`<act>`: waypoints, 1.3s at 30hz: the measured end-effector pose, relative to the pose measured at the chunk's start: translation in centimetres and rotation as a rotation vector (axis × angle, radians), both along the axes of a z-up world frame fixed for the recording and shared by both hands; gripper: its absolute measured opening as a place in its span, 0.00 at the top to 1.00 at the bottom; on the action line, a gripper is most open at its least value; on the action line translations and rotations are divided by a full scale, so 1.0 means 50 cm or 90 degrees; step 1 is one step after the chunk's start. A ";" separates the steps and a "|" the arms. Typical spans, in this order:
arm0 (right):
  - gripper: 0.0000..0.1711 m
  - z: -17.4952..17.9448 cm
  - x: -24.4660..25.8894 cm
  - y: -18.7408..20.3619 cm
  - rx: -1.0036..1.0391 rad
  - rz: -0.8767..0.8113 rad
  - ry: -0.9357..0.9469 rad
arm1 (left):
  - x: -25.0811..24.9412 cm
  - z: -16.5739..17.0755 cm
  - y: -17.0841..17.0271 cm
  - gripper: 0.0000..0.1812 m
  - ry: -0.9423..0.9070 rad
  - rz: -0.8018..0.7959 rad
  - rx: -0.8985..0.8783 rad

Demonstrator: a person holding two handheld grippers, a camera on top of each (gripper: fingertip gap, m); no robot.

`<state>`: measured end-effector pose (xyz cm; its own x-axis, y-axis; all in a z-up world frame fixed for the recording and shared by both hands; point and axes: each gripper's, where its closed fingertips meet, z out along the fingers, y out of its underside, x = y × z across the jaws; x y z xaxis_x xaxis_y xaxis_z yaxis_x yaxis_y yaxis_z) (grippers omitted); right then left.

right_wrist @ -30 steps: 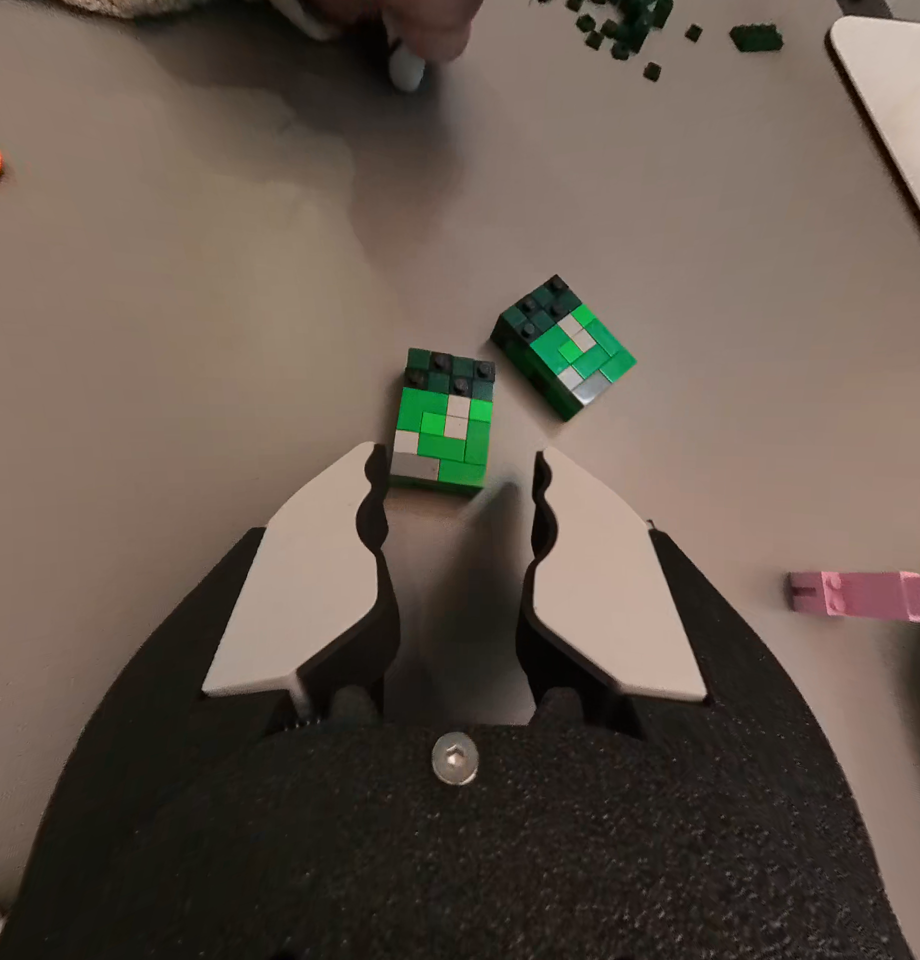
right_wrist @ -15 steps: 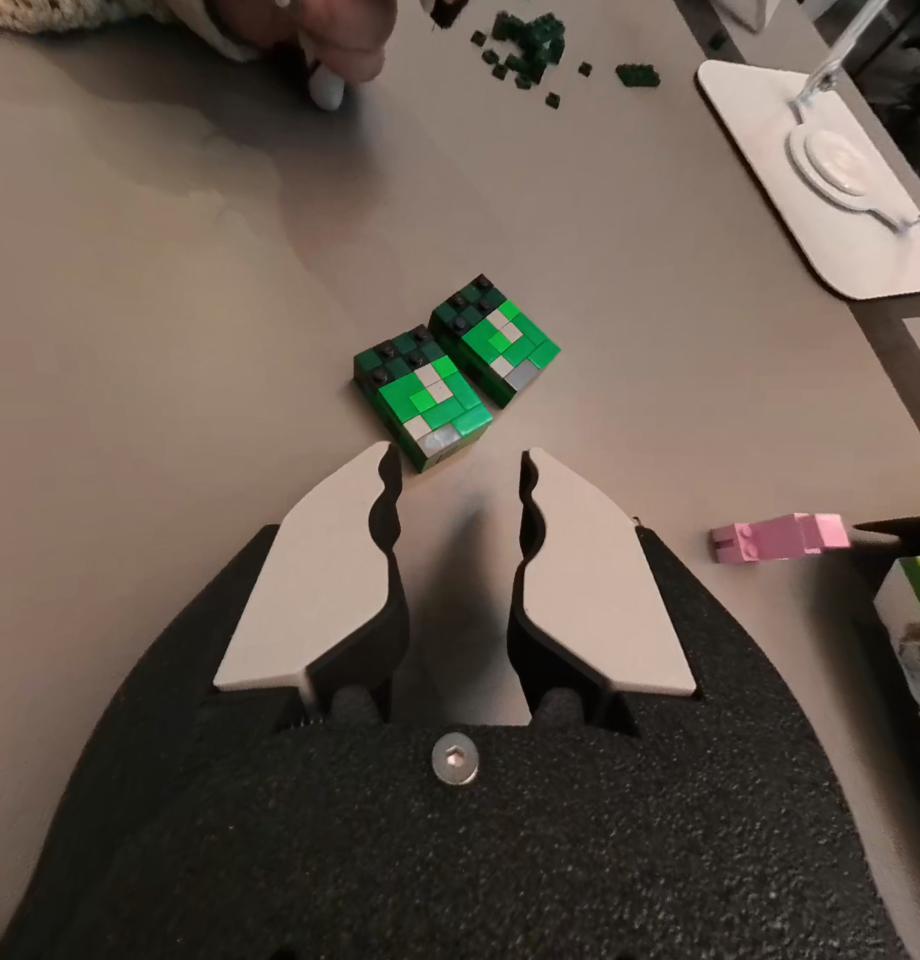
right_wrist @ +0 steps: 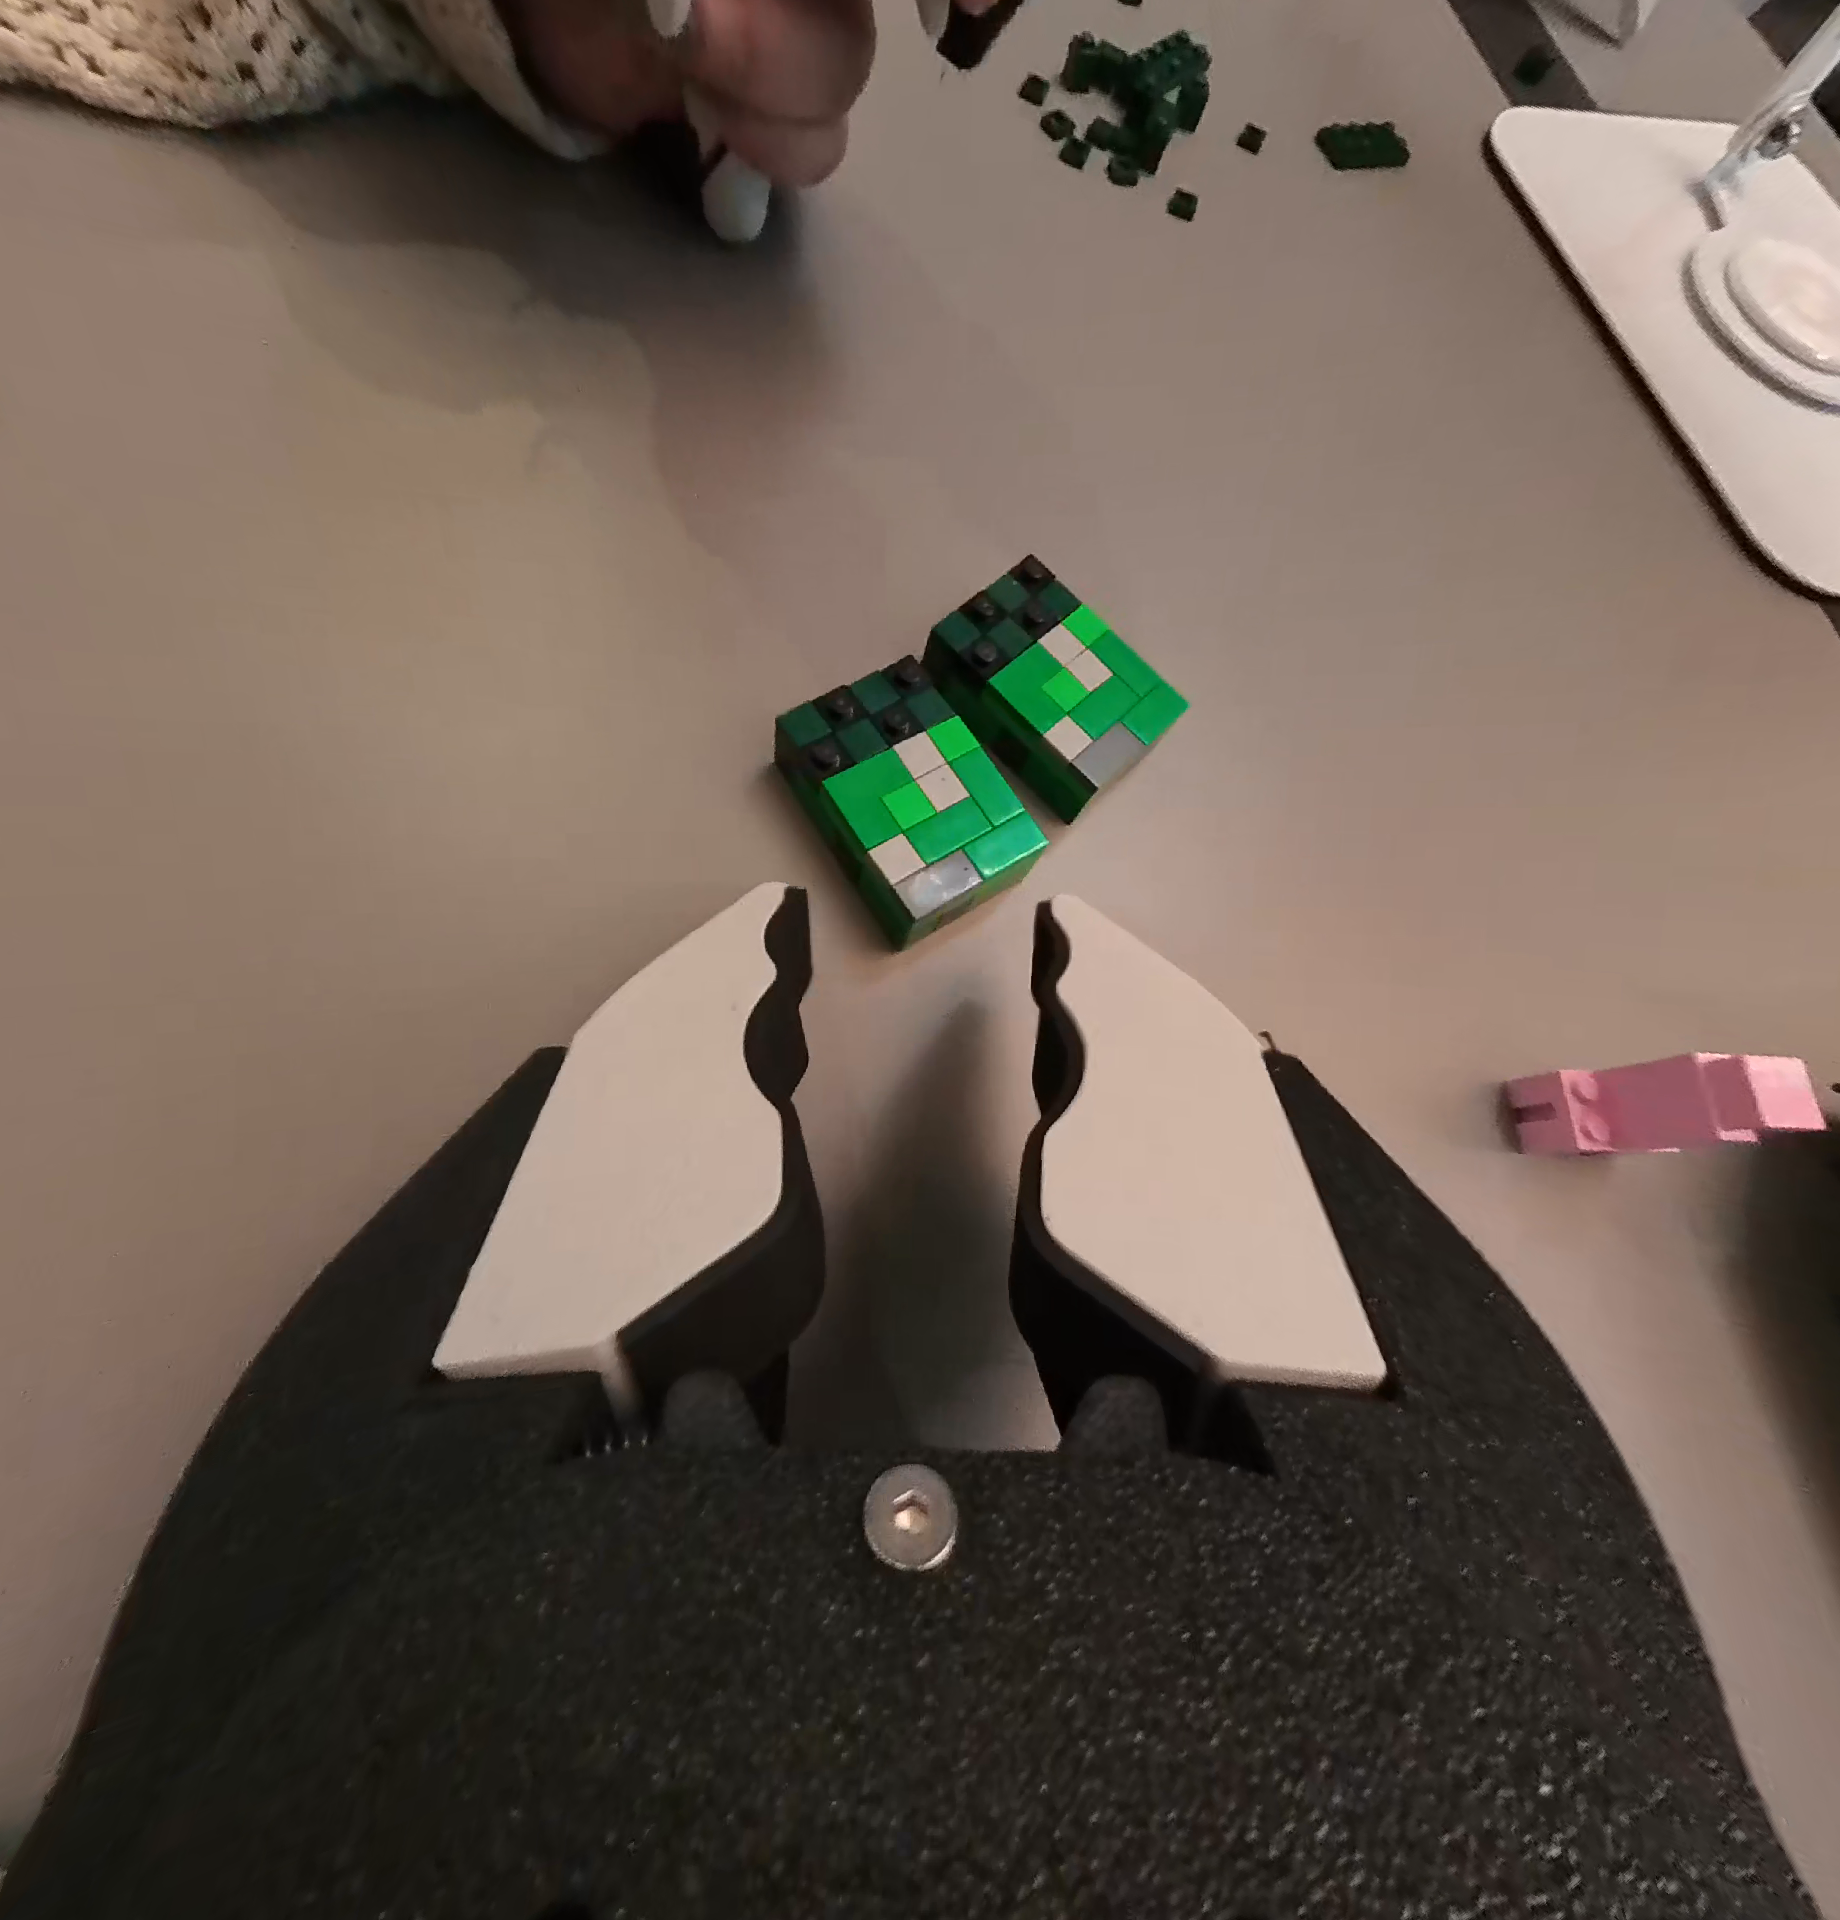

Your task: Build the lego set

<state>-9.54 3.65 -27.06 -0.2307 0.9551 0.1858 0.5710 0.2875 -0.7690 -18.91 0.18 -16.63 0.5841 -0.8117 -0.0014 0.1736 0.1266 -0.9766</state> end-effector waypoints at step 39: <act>0.85 0.007 -0.012 0.033 0.054 -0.060 0.027 | 0.017 -0.001 0.010 0.81 -0.011 -0.005 -0.001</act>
<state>-10.12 5.28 -26.71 -0.1310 0.9527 0.2743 0.5658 0.2991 -0.7684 -18.08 0.69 -16.68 0.5775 -0.8163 0.0106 0.1916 0.1228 -0.9738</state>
